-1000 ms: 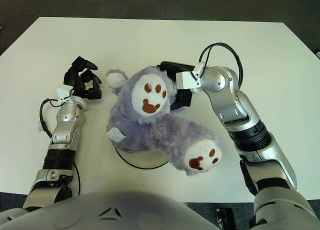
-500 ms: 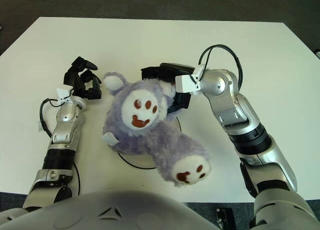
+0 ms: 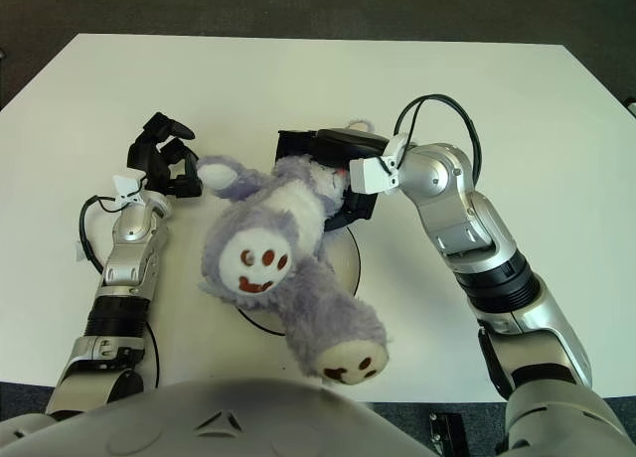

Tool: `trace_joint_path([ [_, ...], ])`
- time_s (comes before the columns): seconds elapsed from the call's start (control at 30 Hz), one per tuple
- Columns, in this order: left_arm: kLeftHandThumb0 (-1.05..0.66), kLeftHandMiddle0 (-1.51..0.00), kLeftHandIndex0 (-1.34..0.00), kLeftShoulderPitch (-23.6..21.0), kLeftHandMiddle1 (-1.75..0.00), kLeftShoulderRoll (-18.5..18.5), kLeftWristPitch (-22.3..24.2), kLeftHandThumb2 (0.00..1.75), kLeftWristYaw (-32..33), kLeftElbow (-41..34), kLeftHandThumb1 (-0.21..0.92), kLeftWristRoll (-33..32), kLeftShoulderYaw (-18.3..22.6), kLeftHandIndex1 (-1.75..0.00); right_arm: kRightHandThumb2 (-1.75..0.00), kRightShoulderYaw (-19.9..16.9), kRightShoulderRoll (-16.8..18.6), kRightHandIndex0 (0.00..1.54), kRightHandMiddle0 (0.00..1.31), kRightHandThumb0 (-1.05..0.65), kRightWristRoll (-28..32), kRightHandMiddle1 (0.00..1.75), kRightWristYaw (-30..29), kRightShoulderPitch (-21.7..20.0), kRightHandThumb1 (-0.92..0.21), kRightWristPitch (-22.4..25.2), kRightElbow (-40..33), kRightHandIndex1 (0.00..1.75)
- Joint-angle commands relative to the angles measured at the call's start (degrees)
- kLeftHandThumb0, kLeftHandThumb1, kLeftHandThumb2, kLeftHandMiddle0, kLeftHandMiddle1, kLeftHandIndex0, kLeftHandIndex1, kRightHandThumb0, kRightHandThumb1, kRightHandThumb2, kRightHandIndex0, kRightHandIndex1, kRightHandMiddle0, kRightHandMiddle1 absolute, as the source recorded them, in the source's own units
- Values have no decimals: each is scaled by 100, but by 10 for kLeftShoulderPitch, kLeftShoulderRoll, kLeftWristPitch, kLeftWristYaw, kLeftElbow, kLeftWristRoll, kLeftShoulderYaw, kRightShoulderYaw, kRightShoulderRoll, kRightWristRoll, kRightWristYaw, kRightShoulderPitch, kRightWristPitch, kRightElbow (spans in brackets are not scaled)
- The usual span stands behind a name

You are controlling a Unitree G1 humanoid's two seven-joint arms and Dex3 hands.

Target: Put the doll into the plate.

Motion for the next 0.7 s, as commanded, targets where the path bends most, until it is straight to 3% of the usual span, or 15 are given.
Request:
trace_joint_path([
  [0.0, -1, -81, -60, 0, -175, -1, 9, 164, 5, -7, 4, 2, 0, -174, -115, -11, -2, 0, 5, -33, 12, 123, 0, 4, -18, -10, -7, 96],
  [0.23, -1, -75, -56, 4, -175, -7, 30, 157, 12, -25, 10, 10, -3, -175, -114, -9, -11, 0, 2, -35, 18, 121, 12, 1, -19, -45, -1, 91],
  [0.67, -1, -78, -59, 5, -175, -6, 27, 161, 7, -26, 7, 15, -3, -175, -121, -14, -15, 0, 0, -20, 55, 117, 37, 1, -15, -62, 8, 79],
])
